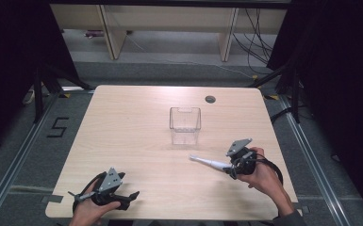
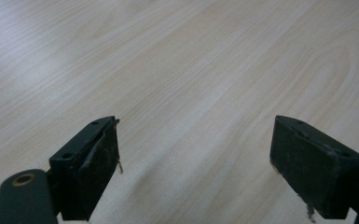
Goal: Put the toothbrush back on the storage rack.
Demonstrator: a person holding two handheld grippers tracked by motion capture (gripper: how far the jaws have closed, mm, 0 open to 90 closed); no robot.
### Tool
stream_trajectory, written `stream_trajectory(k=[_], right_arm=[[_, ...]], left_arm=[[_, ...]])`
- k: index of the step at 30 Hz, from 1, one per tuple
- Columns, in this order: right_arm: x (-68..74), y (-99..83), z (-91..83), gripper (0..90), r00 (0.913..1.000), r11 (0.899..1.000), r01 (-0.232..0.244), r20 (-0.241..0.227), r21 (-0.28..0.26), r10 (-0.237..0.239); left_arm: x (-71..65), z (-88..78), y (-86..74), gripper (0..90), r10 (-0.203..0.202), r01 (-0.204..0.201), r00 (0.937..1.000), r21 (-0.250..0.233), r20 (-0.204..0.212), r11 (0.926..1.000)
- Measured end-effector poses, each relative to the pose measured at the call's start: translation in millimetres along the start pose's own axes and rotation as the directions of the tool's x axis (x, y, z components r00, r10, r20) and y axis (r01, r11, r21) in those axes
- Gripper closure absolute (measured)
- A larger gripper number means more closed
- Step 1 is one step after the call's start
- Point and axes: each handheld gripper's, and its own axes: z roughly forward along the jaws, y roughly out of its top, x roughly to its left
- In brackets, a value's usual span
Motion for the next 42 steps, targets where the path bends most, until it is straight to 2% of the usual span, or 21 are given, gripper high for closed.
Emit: stream_trajectory(k=[2, 3, 5, 6, 7, 10, 11, 15, 18, 19, 21, 23, 25, 26, 27, 28, 30, 36, 38, 39, 42], right_arm=[[-1.3, 4.8, 6.9, 47.0, 0.9998, 0.999, 0.018, -0.007, 0.052, -0.018], [-1.3, 4.8, 6.9, 47.0, 0.9998, 0.999, 0.018, -0.007, 0.052, -0.018], [-4.1, 9.0, 14.4, 47.8, 0.9985, 0.995, 0.045, -0.036, 0.089, -0.042], [-4.1, 9.0, 14.4, 48.2, 0.9985, 0.995, 0.045, -0.036, 0.089, -0.042], [-4.6, 10.2, 15.9, 48.4, 0.9985, 0.994, 0.037, -0.043, 0.100, -0.033], [-7.8, 13.8, 22.1, 49.8, 0.9975, 0.990, 0.046, -0.059, 0.130, -0.039], [-9.5, 15.9, 25.3, 50.7, 0.9973, 0.986, 0.051, -0.061, 0.156, -0.042], [-12.5, 17.8, 27.9, 52.6, 0.9968, 0.981, 0.052, -0.069, 0.188, -0.039], [-15.4, 18.6, 31.2, 53.6, 0.9948, 0.979, 0.070, -0.086, 0.192, -0.054], [-17.5, 20.0, 33.8, 54.4, 0.9928, 0.975, 0.091, -0.095, 0.202, -0.073], [-16.2, 20.1, 34.3, 55.2, 0.9942, 0.975, 0.071, -0.094, 0.210, -0.052], [-17.0, 20.9, 38.0, 56.1, 0.9916, 0.971, 0.084, -0.115, 0.223, -0.059], [-16.4, 21.0, 39.0, 56.7, 0.9925, 0.970, 0.076, -0.111, 0.231, -0.051], [-17.7, 21.4, 40.1, 57.0, 0.9896, 0.967, 0.092, -0.130, 0.238, -0.062], [-17.3, 21.0, 40.7, 57.7, 0.9918, 0.969, 0.077, -0.118, 0.236, -0.050], [-19.3, 21.9, 42.8, 58.9, 0.9882, 0.964, 0.095, -0.140, 0.247, -0.062], [-19.9, 22.6, 43.9, 59.3, 0.9896, 0.963, 0.079, -0.136, 0.256, -0.045], [-24.0, 25.6, 48.2, 61.0, 0.9855, 0.955, 0.100, -0.160, 0.278, -0.057], [-24.1, 28.2, 49.5, 62.4, 0.9835, 0.949, 0.111, -0.170, 0.294, -0.063], [-24.1, 28.2, 49.5, 62.4, 0.9835, 0.949, 0.111, -0.170, 0.294, -0.063], [-23.4, 30.3, 51.1, 63.1, 0.9821, 0.941, 0.116, -0.178, 0.317, -0.061]], left_arm=[[0.0, 0.7, -0.2, 15.1, -0.003, 0.003, 1.0000, -0.004, 0.009, 1.0000], [0.0, 0.7, -0.2, 15.1, -0.003, 0.003, 1.0000, -0.004, 0.009, 1.0000], [-0.3, 0.5, 0.0, 15.1, -0.002, 0.002, 1.0000, -0.002, 0.010, 1.0000], [-1.1, 1.0, -0.2, 15.1, -0.011, 0.011, 0.9999, -0.009, 0.010, 0.9999], [0.1, 0.0, -0.1, 15.0, 0.003, -0.003, 1.0000, 0.003, 0.003, 1.0000], [0.7, -1.1, 0.5, 15.0, 0.002, -0.002, 1.0000, 0.012, 0.008, 0.9999], [0.2, -0.1, -0.1, 15.0, 0.001, -0.001, 1.0000, 0.000, 0.001, 1.0000], [-0.4, 0.6, 0.0, 15.0, 0.000, 0.000, 0.9999, 0.000, 0.011, 1.0000], [-0.3, 0.5, -0.1, 15.0, -0.001, 0.002, 0.9999, -0.001, 0.011, 1.0000], [-1.1, 1.0, -0.2, 15.1, -0.012, 0.012, 0.9999, -0.011, 0.011, 0.9999], [0.0, 0.3, -0.1, 15.0, 0.002, -0.002, 1.0000, 0.001, 0.004, 1.0000], [0.0, 0.4, -0.1, 15.1, 0.004, -0.004, 1.0000, 0.002, 0.006, 1.0000], [-1.0, 1.0, -0.2, 15.1, -0.008, 0.008, 0.9999, -0.008, 0.013, 0.9999], [-0.3, 0.4, -0.2, 15.1, 0.001, -0.001, 0.9999, 0.001, 0.012, 1.0000], [-0.3, 0.6, -0.2, 15.1, 0.002, -0.002, 0.9999, 0.003, 0.014, 1.0000], [-0.6, 0.8, -0.1, 15.1, 0.001, -0.001, 0.9999, 0.003, 0.014, 1.0000], [-0.7, 0.6, -0.1, 15.0, 0.002, -0.002, 0.9999, 0.005, 0.014, 1.0000], [0.0, 0.3, -0.2, 15.1, 0.007, -0.007, 0.9999, 0.006, 0.007, 1.0000], [-1.6, 1.4, -0.1, 15.1, -0.008, 0.008, 0.9998, -0.005, 0.015, 1.0000], [-0.8, 0.9, 0.1, 15.1, 0.004, -0.004, 0.9999, 0.005, 0.013, 1.0000], [-1.5, 1.0, 0.1, 15.1, -0.006, 0.006, 0.9998, -0.006, 0.017, 1.0000]])
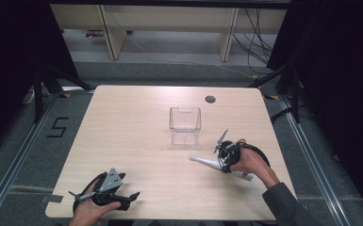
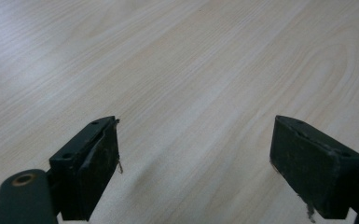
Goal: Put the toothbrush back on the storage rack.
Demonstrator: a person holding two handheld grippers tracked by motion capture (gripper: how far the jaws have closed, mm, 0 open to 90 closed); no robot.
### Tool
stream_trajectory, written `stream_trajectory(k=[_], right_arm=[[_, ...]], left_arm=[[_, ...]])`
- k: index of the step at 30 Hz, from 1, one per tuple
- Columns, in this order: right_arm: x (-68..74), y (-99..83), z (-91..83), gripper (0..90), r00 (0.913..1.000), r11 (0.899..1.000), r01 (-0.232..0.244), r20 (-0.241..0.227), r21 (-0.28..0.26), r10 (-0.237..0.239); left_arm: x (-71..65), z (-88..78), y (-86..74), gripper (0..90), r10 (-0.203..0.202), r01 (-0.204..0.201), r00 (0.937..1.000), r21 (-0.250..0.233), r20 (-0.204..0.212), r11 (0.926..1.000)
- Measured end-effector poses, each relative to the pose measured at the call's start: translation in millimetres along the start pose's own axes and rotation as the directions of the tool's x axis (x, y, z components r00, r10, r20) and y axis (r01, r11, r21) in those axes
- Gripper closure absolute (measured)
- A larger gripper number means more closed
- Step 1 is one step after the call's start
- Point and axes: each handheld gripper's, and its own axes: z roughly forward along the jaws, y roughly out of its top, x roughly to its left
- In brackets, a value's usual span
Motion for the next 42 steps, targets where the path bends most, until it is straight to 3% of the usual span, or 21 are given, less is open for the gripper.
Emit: stream_trajectory(k=[1, 4, 5, 6, 9, 17, 23, 37, 38, 40, 41, 42], right_arm=[[-1.1, 1.2, 1.6, 63.2, 1.0000, 0.999, 0.000, -0.007, 0.033, 0.000], [-2.0, 3.3, 1.5, 64.3, 0.9999, 0.998, 0.013, 0.002, 0.068, -0.013], [-1.9, 3.8, 1.9, 64.9, 0.9999, 0.997, 0.015, 0.004, 0.077, -0.015], [-3.6, 3.7, 3.4, 65.6, 0.9995, 0.997, 0.032, -0.002, 0.070, -0.032], [-3.0, 4.4, 4.1, 65.8, 1.0000, 0.996, 0.007, -0.003, 0.091, -0.007], [-6.0, 7.4, 5.9, 66.4, 0.9993, 0.992, 0.035, -0.017, 0.118, -0.033], [-5.1, 11.1, 6.1, 66.6, 0.9999, 0.989, 0.013, -0.011, 0.150, -0.012], [-4.6, -2.3, -4.7, 66.8, 0.9993, 0.995, -0.024, 0.031, 0.095, 0.021], [-3.1, -2.9, -6.3, 66.8, 0.9984, 0.994, -0.045, 0.040, 0.102, 0.041], [-4.8, -5.3, -9.1, 66.8, 0.9986, 0.995, -0.043, 0.035, 0.092, 0.040], [-3.6, -6.5, -11.1, 66.8, 0.9975, 0.995, -0.066, 0.029, 0.072, 0.064], [-5.5, -8.3, -12.6, 66.8, 0.9978, 0.996, -0.055, 0.041, 0.066, 0.052]], left_arm=[[1.8, -0.5, 0.2, 15.0, 0.015, -0.014, 0.9999, 0.015, -0.008, 0.9998], [-0.2, 0.0, 0.0, 15.1, -0.001, 0.001, 1.0000, 0.001, 0.000, 1.0000], [0.8, -0.4, 0.2, 15.1, 0.013, -0.013, 0.9999, 0.012, -0.008, 0.9998], [0.8, -0.4, 0.2, 15.1, 0.013, -0.013, 0.9999, 0.012, -0.008, 0.9998], [1.0, -0.3, -0.1, 15.1, 0.013, -0.013, 0.9999, 0.013, -0.009, 0.9998], [0.6, -0.4, -0.1, 15.1, 0.007, -0.007, 1.0000, 0.009, -0.002, 0.9999], [-0.2, 0.1, -0.1, 15.1, -0.002, 0.002, 1.0000, -0.001, 0.002, 1.0000], [0.9, -0.3, -0.3, 15.1, 0.005, -0.005, 1.0000, 0.010, -0.001, 0.9999], [0.9, -0.3, -0.3, 15.1, 0.006, -0.006, 1.0000, 0.010, -0.002, 0.9999], [1.2, -0.3, -0.3, 15.1, 0.006, -0.006, 1.0000, 0.012, 0.000, 0.9999], [1.1, -0.1, -0.4, 15.1, 0.004, -0.004, 1.0000, 0.011, -0.003, 0.9999], [1.1, -0.1, -0.4, 15.1, 0.003, -0.003, 1.0000, 0.011, -0.003, 0.9999]])
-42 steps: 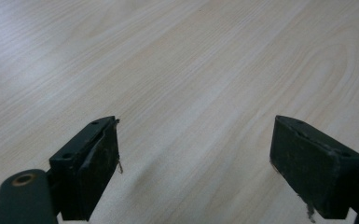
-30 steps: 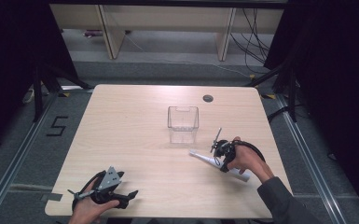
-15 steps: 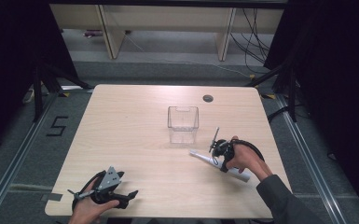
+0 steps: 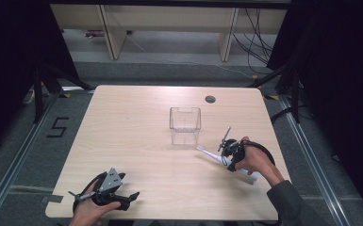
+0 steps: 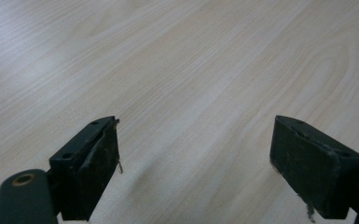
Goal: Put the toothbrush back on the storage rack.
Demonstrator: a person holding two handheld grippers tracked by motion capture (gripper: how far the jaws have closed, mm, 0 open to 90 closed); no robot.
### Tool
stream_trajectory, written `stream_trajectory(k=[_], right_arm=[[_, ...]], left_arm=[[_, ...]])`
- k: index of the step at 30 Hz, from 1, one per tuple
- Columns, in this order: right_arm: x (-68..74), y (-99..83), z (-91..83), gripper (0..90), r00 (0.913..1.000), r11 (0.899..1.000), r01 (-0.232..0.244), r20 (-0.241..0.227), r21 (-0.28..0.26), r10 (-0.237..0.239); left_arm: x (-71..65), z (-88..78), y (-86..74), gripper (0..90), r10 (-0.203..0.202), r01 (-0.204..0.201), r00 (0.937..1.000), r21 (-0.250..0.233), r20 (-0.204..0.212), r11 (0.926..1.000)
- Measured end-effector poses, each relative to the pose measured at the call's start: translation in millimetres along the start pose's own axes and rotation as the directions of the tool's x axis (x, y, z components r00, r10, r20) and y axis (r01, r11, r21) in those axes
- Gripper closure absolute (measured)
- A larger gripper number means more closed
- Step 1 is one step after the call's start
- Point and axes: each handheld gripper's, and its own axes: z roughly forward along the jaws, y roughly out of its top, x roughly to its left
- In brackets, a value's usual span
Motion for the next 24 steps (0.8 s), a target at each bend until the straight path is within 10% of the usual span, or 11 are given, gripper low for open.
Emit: stream_trajectory(k=[16, 24], right_arm=[[-11.8, -25.5, -34.9, 66.8, 0.9963, 0.977, -0.072, 0.033, -0.199, 0.080], [-17.8, -29.7, -44.2, 66.8, 0.9911, 0.943, -0.105, 0.045, -0.315, 0.125]], left_arm=[[0.4, -0.2, 0.0, 15.1, 0.000, 0.000, 1.0000, -0.002, -0.002, 1.0000], [0.6, -0.2, -0.2, 15.1, -0.001, 0.000, 1.0000, -0.004, -0.009, 1.0000]])
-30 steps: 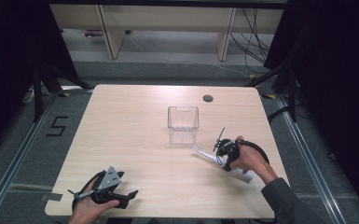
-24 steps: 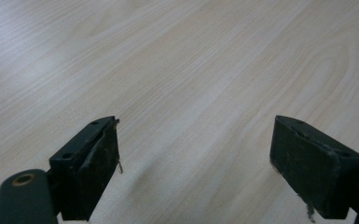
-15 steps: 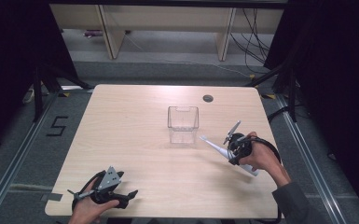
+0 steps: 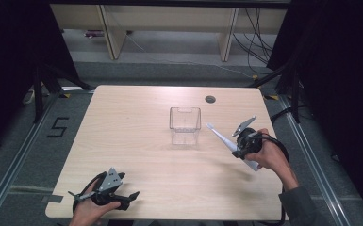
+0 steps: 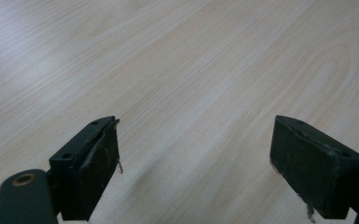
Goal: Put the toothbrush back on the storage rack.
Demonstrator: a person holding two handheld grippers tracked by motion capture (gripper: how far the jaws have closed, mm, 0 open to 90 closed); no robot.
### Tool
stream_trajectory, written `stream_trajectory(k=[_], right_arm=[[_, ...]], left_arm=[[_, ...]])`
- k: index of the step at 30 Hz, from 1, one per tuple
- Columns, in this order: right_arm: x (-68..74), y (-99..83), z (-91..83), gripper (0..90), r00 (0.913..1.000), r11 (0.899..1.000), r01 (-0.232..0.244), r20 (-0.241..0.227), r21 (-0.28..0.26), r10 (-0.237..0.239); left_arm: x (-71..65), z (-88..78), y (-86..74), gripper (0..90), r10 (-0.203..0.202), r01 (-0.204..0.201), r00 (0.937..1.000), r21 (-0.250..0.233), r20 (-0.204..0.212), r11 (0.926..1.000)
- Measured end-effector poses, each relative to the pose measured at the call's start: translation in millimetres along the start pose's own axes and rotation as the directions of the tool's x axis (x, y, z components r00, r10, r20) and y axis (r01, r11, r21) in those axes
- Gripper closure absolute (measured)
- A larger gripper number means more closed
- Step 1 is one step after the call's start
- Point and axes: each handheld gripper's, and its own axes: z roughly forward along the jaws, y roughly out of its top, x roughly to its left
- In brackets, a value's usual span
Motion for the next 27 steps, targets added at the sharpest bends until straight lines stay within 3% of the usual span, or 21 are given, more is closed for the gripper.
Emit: stream_trajectory(k=[2, 10, 11, 19, 22, 23, 24, 25, 26, 27], right_arm=[[-1.8, 0.9, -2.3, 66.8, 0.9998, 0.999, -0.020, 0.007, -0.047, 0.020], [-5.4, 3.9, -5.9, 66.8, 0.9988, 0.989, -0.041, 0.020, -0.140, 0.044], [-6.8, 5.9, -6.1, 66.9, 0.9987, 0.987, -0.050, 0.004, -0.154, 0.051], [-9.5, 13.1, -4.6, 66.9, 0.9969, 0.976, -0.079, -0.010, -0.201, 0.078], [-9.0, 15.7, -7.2, 66.9, 0.9940, 0.970, -0.109, -0.016, -0.217, 0.109], [-10.6, 16.1, -6.0, 66.9, 0.9954, 0.966, -0.093, -0.003, -0.240, 0.096], [-10.6, 17.5, -5.9, 66.9, 0.9940, 0.959, -0.107, -0.006, -0.263, 0.109], [-10.8, 18.1, -8.5, 66.9, 0.9922, 0.959, -0.123, -0.012, -0.254, 0.124], [-15.5, 19.6, -6.5, 66.9, 0.9976, 0.954, -0.067, 0.001, -0.291, 0.070], [-14.8, 20.6, -7.5, 66.9, 0.9956, 0.950, -0.091, -0.006, -0.298, 0.093]], left_arm=[[0.0, 0.0, 0.1, 15.1, -0.001, 0.001, 1.0000, -0.001, 0.000, 1.0000], [-0.3, -0.1, -0.2, 15.1, -0.010, 0.010, 0.9999, -0.005, 0.001, 0.9999], [-0.3, -0.2, -0.2, 15.0, -0.009, 0.009, 1.0000, -0.004, 0.003, 1.0000], [-0.3, 0.0, -0.2, 15.1, -0.018, 0.018, 0.9998, -0.007, 0.006, 0.9998], [-0.3, -0.1, 0.0, 15.1, -0.018, 0.018, 0.9998, -0.007, 0.006, 0.9998], [0.6, -0.5, -0.1, 15.1, -0.010, 0.010, 1.0000, 0.002, -0.002, 1.0000], [0.0, -0.3, -0.2, 15.1, -0.016, 0.016, 0.9999, -0.003, 0.004, 0.9999], [1.0, -0.8, -0.1, 15.1, -0.003, 0.003, 1.0000, 0.006, -0.001, 1.0000], [0.8, -0.6, -0.1, 15.1, -0.007, 0.007, 1.0000, 0.002, -0.001, 1.0000], [1.0, -0.7, 0.0, 15.1, -0.006, 0.006, 1.0000, 0.003, -0.001, 1.0000]])
